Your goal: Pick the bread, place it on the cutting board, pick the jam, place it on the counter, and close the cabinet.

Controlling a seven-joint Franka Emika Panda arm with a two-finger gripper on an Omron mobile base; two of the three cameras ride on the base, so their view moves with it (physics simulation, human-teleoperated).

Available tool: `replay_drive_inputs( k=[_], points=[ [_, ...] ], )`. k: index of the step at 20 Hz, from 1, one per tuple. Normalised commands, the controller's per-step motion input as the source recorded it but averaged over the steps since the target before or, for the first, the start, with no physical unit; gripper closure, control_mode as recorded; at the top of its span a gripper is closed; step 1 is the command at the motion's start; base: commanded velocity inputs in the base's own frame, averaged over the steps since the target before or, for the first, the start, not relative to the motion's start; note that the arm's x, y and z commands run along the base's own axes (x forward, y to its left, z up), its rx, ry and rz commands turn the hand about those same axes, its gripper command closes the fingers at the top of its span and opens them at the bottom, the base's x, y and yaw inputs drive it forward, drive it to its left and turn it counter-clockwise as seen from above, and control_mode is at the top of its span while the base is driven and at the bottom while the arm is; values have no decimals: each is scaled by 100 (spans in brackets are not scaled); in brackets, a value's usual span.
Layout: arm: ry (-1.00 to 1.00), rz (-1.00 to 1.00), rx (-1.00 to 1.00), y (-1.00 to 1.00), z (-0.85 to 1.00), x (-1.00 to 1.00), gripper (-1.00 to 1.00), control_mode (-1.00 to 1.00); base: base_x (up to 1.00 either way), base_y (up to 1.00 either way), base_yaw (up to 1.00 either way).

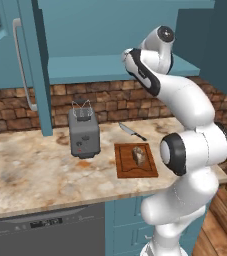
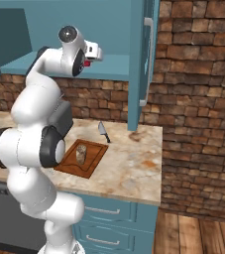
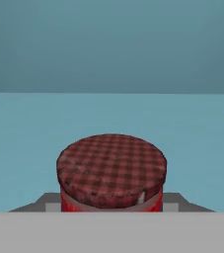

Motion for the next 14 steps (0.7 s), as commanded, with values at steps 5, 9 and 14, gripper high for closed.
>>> replay_drive_inputs(
  k=[5,9,14],
  points=[
    [0,0,0,0,0,-42,100,-100,0,0,0],
    [0,0,0,0,0,-42,100,-100,0,0,0],
    [0,0,0,0,0,-43,100,-100,0,0,0]
  ],
)
